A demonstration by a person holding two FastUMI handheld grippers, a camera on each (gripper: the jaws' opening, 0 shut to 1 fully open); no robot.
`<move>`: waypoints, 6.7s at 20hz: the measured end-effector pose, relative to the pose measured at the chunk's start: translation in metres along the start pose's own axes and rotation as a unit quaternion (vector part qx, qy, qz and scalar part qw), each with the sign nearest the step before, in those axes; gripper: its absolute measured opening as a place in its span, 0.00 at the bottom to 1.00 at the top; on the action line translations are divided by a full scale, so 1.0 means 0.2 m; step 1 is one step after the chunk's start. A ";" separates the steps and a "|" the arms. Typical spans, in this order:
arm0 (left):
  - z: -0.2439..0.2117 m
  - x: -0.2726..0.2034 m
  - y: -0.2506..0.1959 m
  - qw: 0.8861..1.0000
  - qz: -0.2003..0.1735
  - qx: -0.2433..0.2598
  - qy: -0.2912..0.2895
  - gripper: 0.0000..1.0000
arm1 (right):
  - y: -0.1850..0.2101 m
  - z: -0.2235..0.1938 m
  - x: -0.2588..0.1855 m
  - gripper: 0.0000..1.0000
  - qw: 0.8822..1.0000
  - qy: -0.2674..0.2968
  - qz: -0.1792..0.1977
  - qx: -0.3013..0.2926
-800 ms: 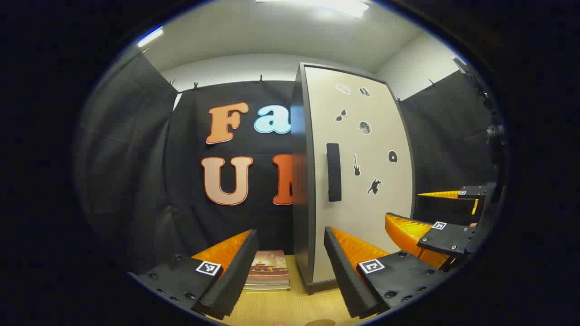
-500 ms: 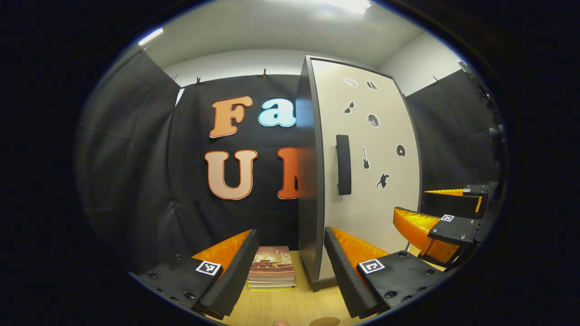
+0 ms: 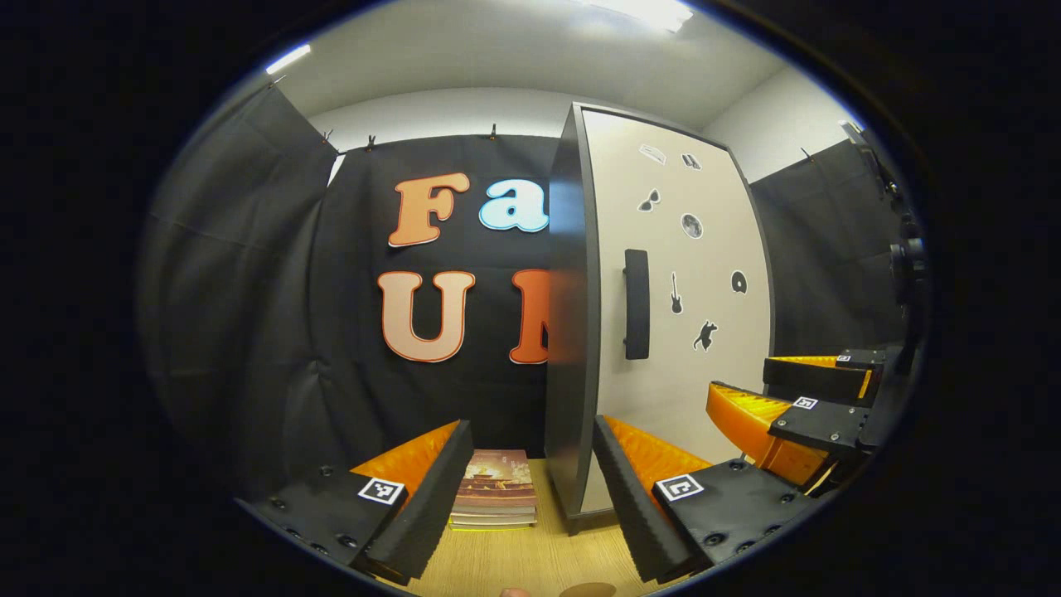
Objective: Open the cabinet door with the right hand, grasp the bottle in the cabinet with the left hand and place it on the coaster, then close the cabinet door with the right hand.
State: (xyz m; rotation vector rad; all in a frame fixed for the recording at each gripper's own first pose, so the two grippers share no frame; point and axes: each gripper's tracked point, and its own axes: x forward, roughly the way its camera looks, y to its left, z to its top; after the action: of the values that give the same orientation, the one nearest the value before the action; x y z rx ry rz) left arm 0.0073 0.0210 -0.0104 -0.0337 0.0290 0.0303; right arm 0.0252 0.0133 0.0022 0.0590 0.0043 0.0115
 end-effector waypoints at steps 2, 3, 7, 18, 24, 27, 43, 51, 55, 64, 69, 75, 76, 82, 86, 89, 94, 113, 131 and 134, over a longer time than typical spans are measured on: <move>0.00 0.01 0.01 1.000 0.001 -0.006 0.003 0.95 | 0.01 0.02 0.06 0.95 1.000 0.002 0.001 0.009; 0.00 0.00 0.01 1.000 0.000 -0.012 0.004 0.95 | 0.02 0.03 0.09 0.95 1.000 0.002 0.002 0.012; -0.02 0.02 0.07 1.000 0.011 -0.018 0.013 0.95 | 0.04 0.07 0.27 0.95 1.000 0.005 0.001 0.031; -0.05 0.01 0.27 0.999 0.047 -0.001 0.022 0.95 | 0.10 0.12 0.72 0.79 0.999 0.020 -0.009 0.042; -0.08 0.01 0.36 0.998 0.062 -0.005 0.029 0.95 | 0.11 0.12 0.77 0.54 0.999 0.014 -0.022 0.035; -0.09 -0.01 0.39 0.997 0.065 0.000 0.033 0.95 | 0.12 0.12 0.78 0.37 0.999 0.015 -0.027 0.043; -0.14 0.03 0.50 0.998 0.049 -0.002 0.047 0.95 | 0.11 0.17 0.61 0.14 0.995 -0.003 -0.077 0.070; -0.09 0.04 0.25 0.999 -0.004 -0.009 0.036 0.95 | 0.03 0.21 0.28 0.16 0.994 0.003 -0.071 0.087; -0.06 0.00 0.06 0.999 -0.015 -0.024 0.032 0.95 | -0.06 0.22 0.10 0.14 0.994 -0.001 -0.055 0.094; 0.05 -0.14 -0.41 0.999 -0.037 -0.019 0.009 0.95 | -0.54 0.23 -0.47 0.16 0.990 0.000 -0.041 0.133; 0.07 -0.18 -0.68 0.997 -0.066 -0.026 0.005 0.95 | -0.85 0.15 -0.61 0.16 0.995 0.011 -0.085 0.042; 0.12 -0.25 -0.85 0.997 -0.080 -0.014 -0.009 0.95 | -1.18 0.08 -0.73 0.12 0.989 0.024 -0.134 0.062; 0.11 -0.26 -0.85 0.997 -0.078 -0.013 -0.008 0.94 | -1.24 0.07 -0.74 0.13 0.987 0.028 -0.145 0.058; 0.05 -0.27 -0.88 0.997 -0.069 -0.015 0.006 0.95 | -1.64 0.01 -0.81 0.00 0.976 0.033 -0.208 0.051; 0.04 -0.27 -0.91 0.998 -0.061 -0.009 0.008 0.95 | -1.62 0.00 -0.80 0.06 0.979 0.028 -0.182 0.085; 0.05 -0.27 -0.92 0.998 -0.060 -0.002 0.009 0.95 | -1.56 -0.06 -0.84 0.06 0.981 0.053 -0.183 0.039; 0.07 -0.24 -0.91 0.998 -0.055 0.003 0.006 0.95 | -1.37 -0.09 -0.94 0.06 0.983 0.076 -0.170 0.007; -0.03 0.69 -1.00 0.978 -0.208 -0.021 -0.010 0.95 | -0.75 -0.11 -0.08 0.32 0.988 0.029 -0.140 0.053; -0.13 1.35 -1.34 0.979 -0.199 -0.002 -0.038 0.94 | -0.96 -0.11 0.23 0.91 0.991 -0.003 -0.134 0.000; -0.18 1.42 -1.36 0.980 -0.198 0.000 -0.031 0.94 | -0.96 -0.15 0.25 0.91 0.991 0.007 -0.131 0.018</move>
State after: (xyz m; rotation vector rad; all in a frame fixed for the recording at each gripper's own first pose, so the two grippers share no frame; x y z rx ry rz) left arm 0.2976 -0.2437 -0.0446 -0.0371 -0.0398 -0.3681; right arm 0.0771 -0.1760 -0.0384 0.0935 0.0260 -0.2503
